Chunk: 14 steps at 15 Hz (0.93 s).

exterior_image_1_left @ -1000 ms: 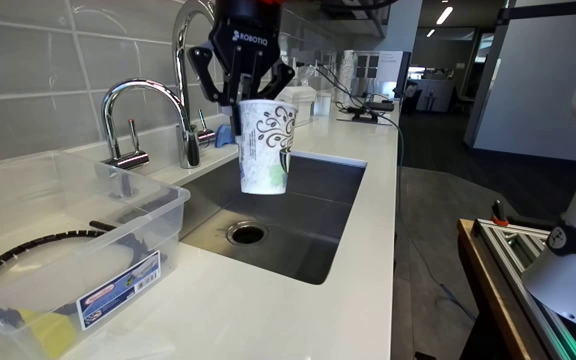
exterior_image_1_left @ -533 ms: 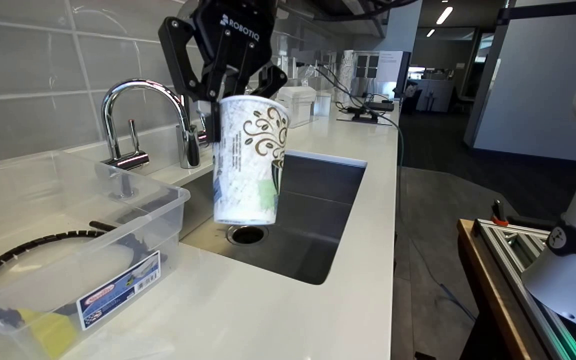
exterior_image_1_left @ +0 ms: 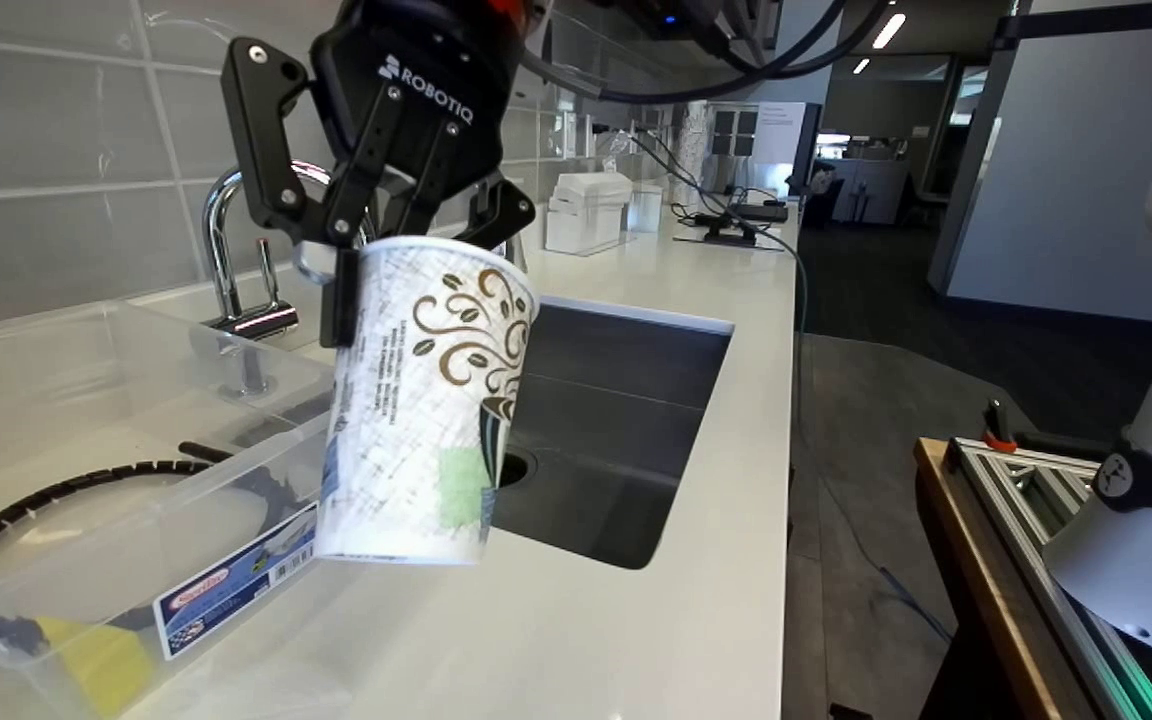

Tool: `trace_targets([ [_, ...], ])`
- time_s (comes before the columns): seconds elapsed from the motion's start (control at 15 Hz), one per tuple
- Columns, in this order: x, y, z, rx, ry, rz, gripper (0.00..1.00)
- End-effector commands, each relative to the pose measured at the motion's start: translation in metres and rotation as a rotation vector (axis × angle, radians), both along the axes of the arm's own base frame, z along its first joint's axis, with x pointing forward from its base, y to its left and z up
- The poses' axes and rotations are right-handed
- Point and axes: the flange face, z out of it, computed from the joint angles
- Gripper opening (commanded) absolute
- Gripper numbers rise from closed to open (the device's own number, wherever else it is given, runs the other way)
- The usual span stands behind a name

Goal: Pour the contents of the cup onto the paper towel

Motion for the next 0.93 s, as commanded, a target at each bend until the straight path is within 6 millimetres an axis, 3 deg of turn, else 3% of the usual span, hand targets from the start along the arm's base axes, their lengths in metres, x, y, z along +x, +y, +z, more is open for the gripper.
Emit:
trace_targets([
  [0.0, 0.001, 0.0, 0.002, 0.001, -0.001, 0.0, 0.06],
  [0.07, 0.001, 0.0, 0.002, 0.002, -0.003, 0.0, 0.02],
  [0.87, 0.033, 0.102, -0.021, 0.248, -0.087, 0.195, 0.02],
])
